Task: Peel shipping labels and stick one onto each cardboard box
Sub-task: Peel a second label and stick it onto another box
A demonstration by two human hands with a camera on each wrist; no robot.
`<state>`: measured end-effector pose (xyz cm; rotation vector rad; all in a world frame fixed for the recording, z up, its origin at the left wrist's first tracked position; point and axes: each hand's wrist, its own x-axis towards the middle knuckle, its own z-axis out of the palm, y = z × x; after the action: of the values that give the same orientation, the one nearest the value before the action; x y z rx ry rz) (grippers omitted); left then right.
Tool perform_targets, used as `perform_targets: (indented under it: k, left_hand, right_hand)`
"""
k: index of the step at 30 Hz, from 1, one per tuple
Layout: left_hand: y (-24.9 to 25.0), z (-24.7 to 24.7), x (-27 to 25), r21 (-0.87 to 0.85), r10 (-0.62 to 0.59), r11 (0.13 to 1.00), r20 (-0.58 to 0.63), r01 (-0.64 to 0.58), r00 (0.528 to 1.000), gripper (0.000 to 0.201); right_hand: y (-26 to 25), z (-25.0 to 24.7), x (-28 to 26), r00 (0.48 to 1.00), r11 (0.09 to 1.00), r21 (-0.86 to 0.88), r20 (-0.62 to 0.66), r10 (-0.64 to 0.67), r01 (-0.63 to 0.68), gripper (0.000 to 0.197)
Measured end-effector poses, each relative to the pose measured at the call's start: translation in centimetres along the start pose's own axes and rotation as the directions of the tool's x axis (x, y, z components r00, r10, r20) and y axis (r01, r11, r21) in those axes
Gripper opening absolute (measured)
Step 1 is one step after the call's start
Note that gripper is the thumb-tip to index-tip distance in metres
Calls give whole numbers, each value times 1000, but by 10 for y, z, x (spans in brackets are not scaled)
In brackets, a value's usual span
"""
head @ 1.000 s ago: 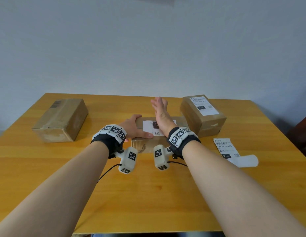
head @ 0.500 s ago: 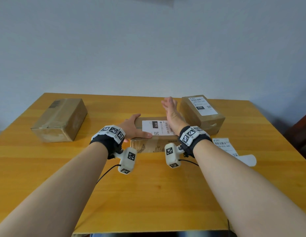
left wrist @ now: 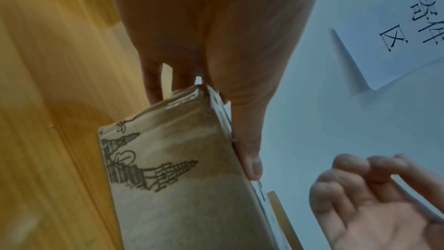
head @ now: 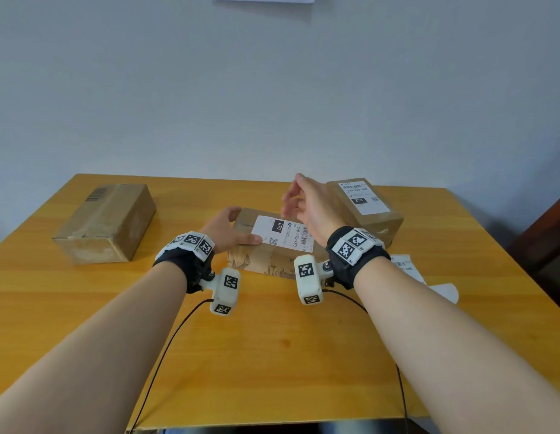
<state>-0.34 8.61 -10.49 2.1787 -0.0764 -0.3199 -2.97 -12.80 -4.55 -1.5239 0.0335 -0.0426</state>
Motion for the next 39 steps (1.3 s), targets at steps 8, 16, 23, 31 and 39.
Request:
perform_targets:
  k: [8,16,23,31,39]
  left_hand:
    - [-3,-2,-4,-71,9,997,33,-7,999,119]
    - [-4,-3,-5,-63,14,998,43,-11,999,105]
    - [-3,-3,-5,-71,1,998,55,3,998,105]
    - [0,-4,-6,-118,-68,990,105,80,992,101]
    - [8,-5,-13,-29,-125,991,71,128,990,88]
  right_hand:
    - [20,24,4,964,955,159,134,231,-251,40]
    - [37,29,9,951,918,248,119,287,-308,44]
    - [39,24,11,959,920,271,75,274,-284,44]
    - [36,11,13,961,936,224,21,274,-272,44]
    - [30,-7,16,969,967,109,-68,238,-230,43]
